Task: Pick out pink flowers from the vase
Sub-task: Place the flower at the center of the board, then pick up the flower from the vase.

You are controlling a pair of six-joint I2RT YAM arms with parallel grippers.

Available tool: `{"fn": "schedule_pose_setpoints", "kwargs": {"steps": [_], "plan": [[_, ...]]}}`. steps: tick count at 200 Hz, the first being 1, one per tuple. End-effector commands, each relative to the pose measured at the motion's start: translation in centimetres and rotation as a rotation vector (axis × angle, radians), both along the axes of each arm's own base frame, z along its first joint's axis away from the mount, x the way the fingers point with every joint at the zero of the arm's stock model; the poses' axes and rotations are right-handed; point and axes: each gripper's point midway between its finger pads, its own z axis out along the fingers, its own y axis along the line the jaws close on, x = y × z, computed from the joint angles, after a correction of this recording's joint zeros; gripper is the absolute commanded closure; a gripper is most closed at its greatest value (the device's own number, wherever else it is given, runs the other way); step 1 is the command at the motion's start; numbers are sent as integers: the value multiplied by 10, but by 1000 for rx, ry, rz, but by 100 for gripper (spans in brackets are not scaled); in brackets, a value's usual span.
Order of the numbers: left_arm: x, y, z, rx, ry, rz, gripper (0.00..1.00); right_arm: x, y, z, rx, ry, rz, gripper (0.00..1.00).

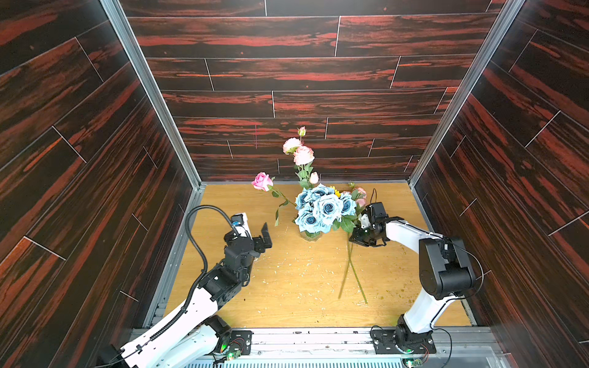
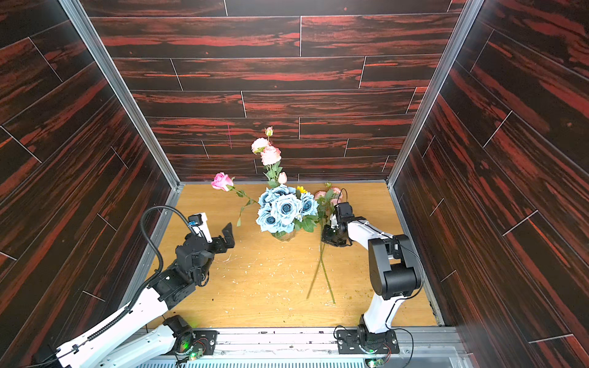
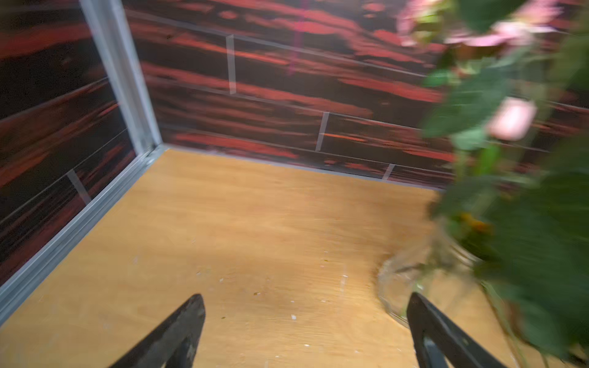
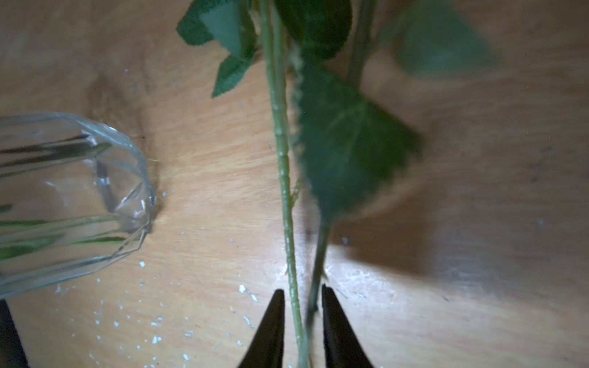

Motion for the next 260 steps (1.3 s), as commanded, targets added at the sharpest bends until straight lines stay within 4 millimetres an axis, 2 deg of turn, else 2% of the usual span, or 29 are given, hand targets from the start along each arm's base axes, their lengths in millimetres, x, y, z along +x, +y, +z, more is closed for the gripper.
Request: {"fn": "schedule_pose_setpoints", "kwargs": {"steps": [1, 46, 82, 108, 142, 174, 177, 232, 260], "plan": [[7, 9, -12, -74, 11, 52, 1, 3, -8, 11, -32, -30, -17, 66], [31, 17, -30, -126, 36, 109, 0, 1, -22, 33, -103, -106, -58, 40], [62, 27, -30, -198, 2, 118, 0, -1, -18, 51, -81, -169, -64, 26], [99, 22, -19, -328, -99, -34, 0, 0, -11, 69, -32, -222, -59, 25], [149, 0, -12, -389, -146, -286, 0, 2, 0, 94, 50, -289, -35, 24], [178, -19, 8, -433, -263, -491, 0, 5, 8, 114, 96, -335, -11, 24], [182, -21, 4, -438, -261, -508, 1, 5, 8, 116, 96, -339, -10, 24], [211, -64, 26, -543, -350, -900, 6, 23, 12, 144, 83, -368, 16, 24], [216, -83, 33, -548, -341, -1007, 6, 30, 27, 147, 140, -352, 62, 24]]}}
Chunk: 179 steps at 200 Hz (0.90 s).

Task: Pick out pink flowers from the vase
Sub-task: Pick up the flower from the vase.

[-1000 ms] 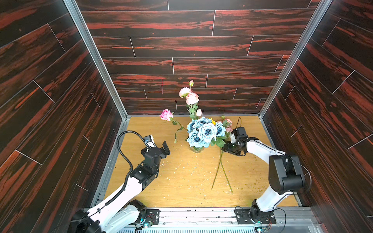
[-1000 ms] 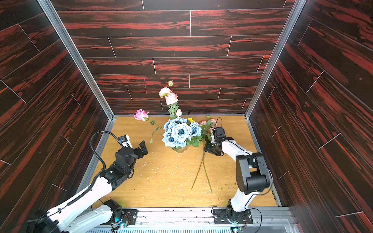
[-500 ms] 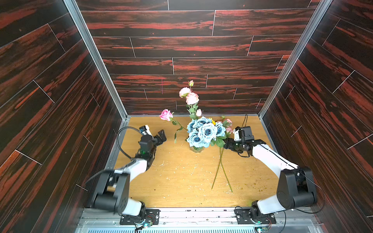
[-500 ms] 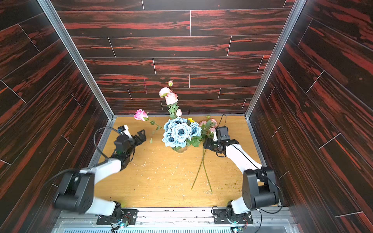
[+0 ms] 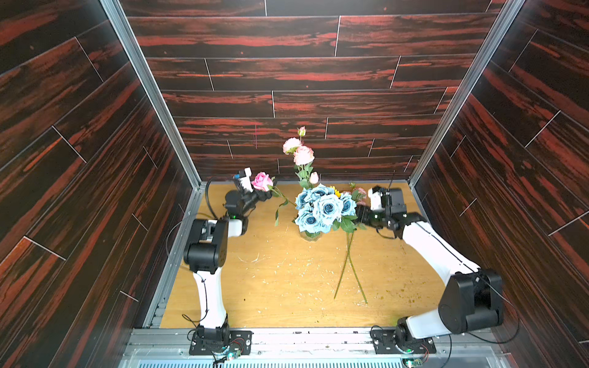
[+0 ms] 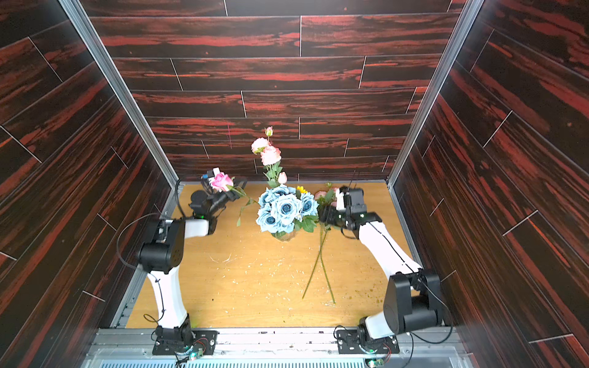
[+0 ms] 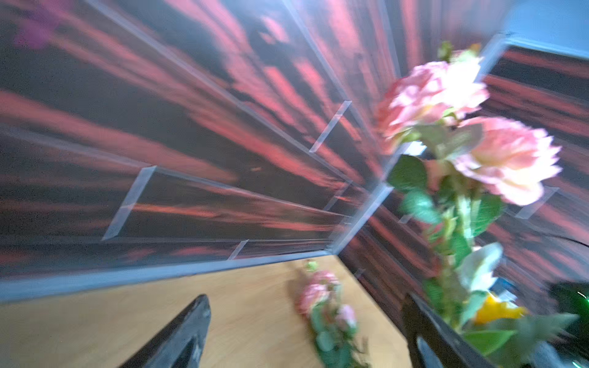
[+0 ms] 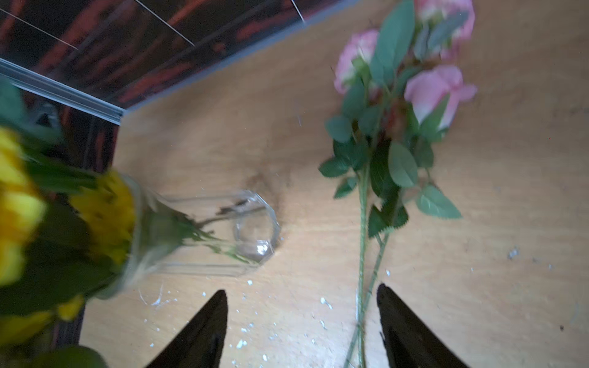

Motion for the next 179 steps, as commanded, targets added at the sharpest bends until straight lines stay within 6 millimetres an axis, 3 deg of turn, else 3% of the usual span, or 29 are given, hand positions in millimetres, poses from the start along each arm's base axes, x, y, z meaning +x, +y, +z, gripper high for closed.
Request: {"fn": "schedule_pose_setpoints", "kwargs": {"steps": [1, 15, 31, 54, 75, 89, 107, 154, 179], "plan": [[-23, -25, 30, 10, -119, -182, 6, -1, 16, -7, 33, 47, 75, 24], [-22, -28, 32, 9, -125, -191, 6, -5, 28, -14, 53, 47, 112, 22], [-20, -27, 28, 5, -105, -187, 6, -12, 41, -30, -5, 5, 132, 13], [-9, -18, 4, 33, -19, -100, 7, -29, 52, -60, -103, -78, 137, 10], [-3, -5, -13, 15, 45, -32, 8, -48, 59, -76, -46, -177, 127, 10], [-8, -5, -12, -18, 41, -51, 7, -61, 69, -68, -12, -301, 144, 9], [-18, -22, -3, -37, 3, -153, 7, -72, 84, -55, -22, -412, 184, 8], [-24, -60, 15, -13, -46, -335, 9, -74, 92, -50, -46, -395, 238, 8], [-31, -80, 21, -7, -55, -412, 9, -72, 91, -34, -85, -418, 252, 8]]}}
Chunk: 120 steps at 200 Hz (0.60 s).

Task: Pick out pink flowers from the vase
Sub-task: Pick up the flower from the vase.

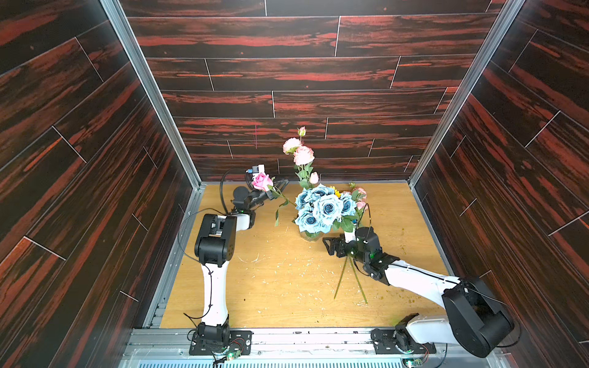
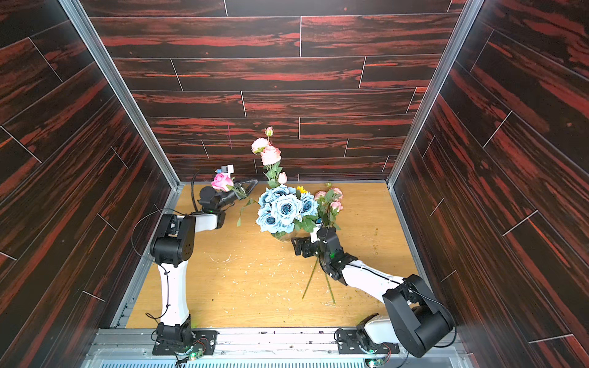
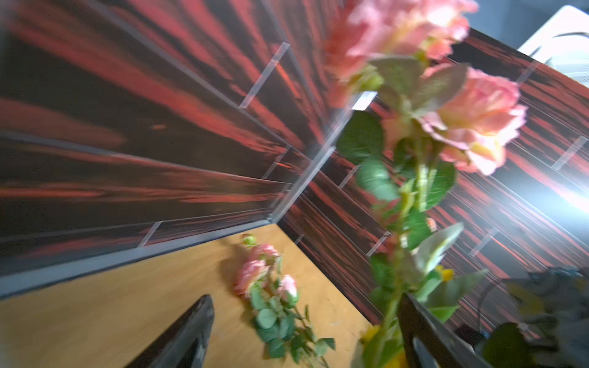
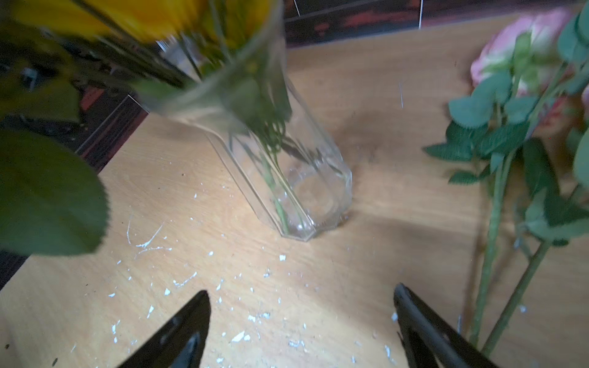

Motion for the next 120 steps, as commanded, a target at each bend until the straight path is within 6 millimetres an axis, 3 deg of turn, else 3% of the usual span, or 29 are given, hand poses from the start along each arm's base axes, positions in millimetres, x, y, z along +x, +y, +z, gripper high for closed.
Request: {"fn": "schedule_pose_setpoints", "kwargs": {"steps": [1, 48, 85, 120], "plan": [[-19, -22, 16, 11, -70, -119, 9, 5, 0, 26, -29, -68, 8, 8], [-34, -41, 19, 23, -84, -171, 12, 15, -3, 49, -101, -95, -3, 8], [-35, -47, 27, 18, -106, -179, 14, 19, 0, 50, -122, -73, 3, 8], [-35, -61, 28, 2, -91, -215, 28, 23, 3, 50, -131, -52, 6, 9]]}}
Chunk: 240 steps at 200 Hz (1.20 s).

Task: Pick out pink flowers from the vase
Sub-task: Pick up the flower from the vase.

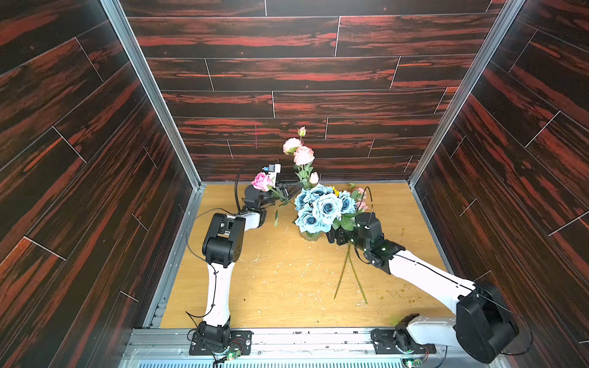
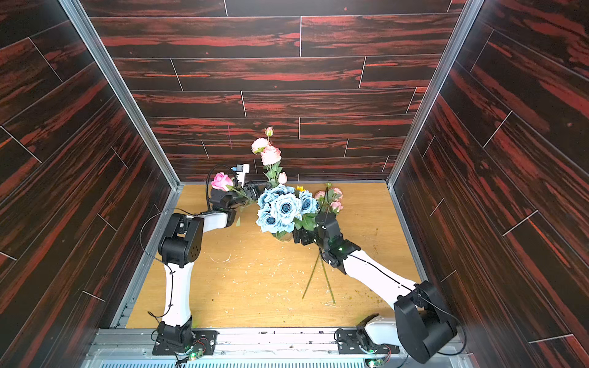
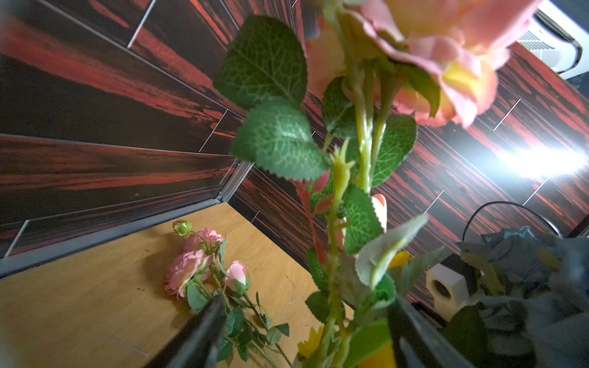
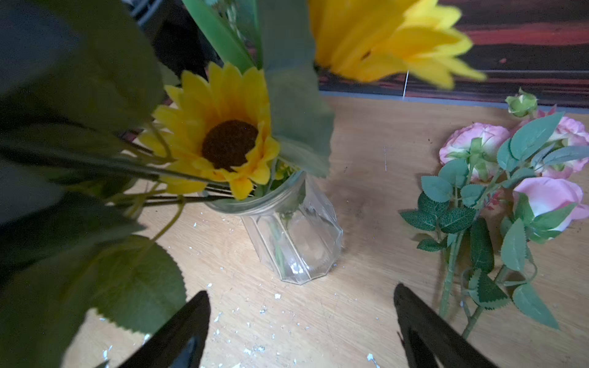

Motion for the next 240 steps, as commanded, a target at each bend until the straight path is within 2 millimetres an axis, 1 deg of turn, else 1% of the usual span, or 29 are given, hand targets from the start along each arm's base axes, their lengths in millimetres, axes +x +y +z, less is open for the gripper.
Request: {"fn": "schedule_pose_setpoints", "kwargs": {"steps": [1, 11, 32, 42, 60, 69, 74, 91, 121, 153, 162, 184, 195, 225, 231, 240], "plan": [[-7, -10, 18, -16, -66, -41, 28, 2, 0, -3, -31, 25, 1, 9], [-7, -13, 19, -22, -61, -46, 31, 2, -1, -2, -33, 26, -3, 9], [-8, -18, 21, -28, -56, -58, 32, 0, -5, -2, -50, 23, -14, 9], [-8, -20, 22, -27, -58, -61, 36, -1, -9, -1, -64, 18, -24, 9], [-7, -20, 21, -31, -49, -60, 47, -1, -16, 5, -85, 0, -45, 9], [-7, -20, 23, -35, -47, -59, 61, -2, -19, 6, -97, -7, -52, 9], [-6, -19, 25, -39, -45, -56, 65, -2, -20, 8, -101, -12, -55, 9], [-8, -19, 31, -44, -52, -54, 70, -3, -25, 11, -123, -22, -68, 9], [-10, -18, 41, -38, -61, -49, 82, -4, -35, 13, -155, -34, -97, 9], [-11, -14, 55, -9, -87, -18, 89, -6, -48, 15, -189, -48, -142, 9], [-11, -12, 61, 1, -98, -3, 92, -7, -51, 17, -194, -55, -151, 9], [-11, -9, 77, 18, -125, 24, 95, -8, -56, 19, -201, -65, -168, 9], [-13, -8, 87, 25, -143, 30, 95, -8, -57, 19, -201, -66, -173, 9], [-16, -6, 105, 38, -171, 46, 95, -9, -58, 19, -195, -70, -178, 9], [-17, -6, 107, 37, -173, 48, 93, -10, -58, 19, -196, -70, -179, 9], [-19, -6, 111, 36, -178, 45, 85, -10, -59, 19, -193, -71, -182, 9]]}}
